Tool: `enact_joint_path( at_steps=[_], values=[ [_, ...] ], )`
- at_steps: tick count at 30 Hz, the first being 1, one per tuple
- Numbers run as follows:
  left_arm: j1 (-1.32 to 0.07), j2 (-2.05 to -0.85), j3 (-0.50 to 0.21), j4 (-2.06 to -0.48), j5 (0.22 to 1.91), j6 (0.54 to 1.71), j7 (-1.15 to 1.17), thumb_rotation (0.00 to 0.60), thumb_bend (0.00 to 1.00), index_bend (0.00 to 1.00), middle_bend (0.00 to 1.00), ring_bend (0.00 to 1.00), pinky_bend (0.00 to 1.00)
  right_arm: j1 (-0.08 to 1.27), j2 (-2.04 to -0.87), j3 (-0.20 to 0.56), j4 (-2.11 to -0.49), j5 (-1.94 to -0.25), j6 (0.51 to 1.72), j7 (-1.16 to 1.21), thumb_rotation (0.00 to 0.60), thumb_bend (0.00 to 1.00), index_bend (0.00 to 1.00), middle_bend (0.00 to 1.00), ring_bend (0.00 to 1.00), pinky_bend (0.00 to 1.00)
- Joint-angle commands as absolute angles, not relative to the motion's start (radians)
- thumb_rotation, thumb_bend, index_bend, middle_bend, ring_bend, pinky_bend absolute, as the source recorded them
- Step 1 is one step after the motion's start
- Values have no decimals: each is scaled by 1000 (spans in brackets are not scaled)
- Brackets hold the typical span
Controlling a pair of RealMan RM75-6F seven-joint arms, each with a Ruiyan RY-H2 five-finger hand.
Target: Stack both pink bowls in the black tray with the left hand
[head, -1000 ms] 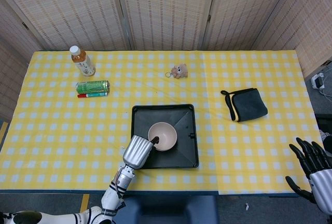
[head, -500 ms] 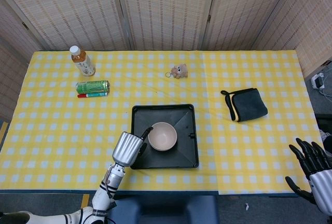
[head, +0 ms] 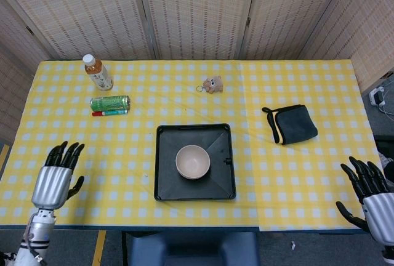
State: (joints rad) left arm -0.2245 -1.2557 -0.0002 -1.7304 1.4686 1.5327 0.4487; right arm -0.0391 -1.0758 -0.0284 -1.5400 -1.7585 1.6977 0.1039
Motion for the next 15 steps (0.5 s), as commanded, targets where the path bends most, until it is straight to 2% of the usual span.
enact_joint_path(
  at_steps=[1, 6, 15],
  values=[
    [-70, -1214, 114, -1711, 1553, 1683, 327, 600, 363, 105, 3, 0, 0, -23, -1091, -26, -1552, -1752, 1663, 63, 600, 315, 0, 0, 0, 0],
    [-32, -1212, 119, -1672, 1620, 1743, 307, 600, 362, 103, 3, 0, 0, -15, -1104, -15, -1565, -1734, 1646, 13, 600, 315, 0, 0, 0, 0],
    [-19, -1190, 93, -1685, 1603, 1712, 262, 600, 363, 103, 3, 0, 0, -10, -1104, -18, -1568, -1730, 1631, -5, 600, 315, 0, 0, 0, 0]
  ],
)
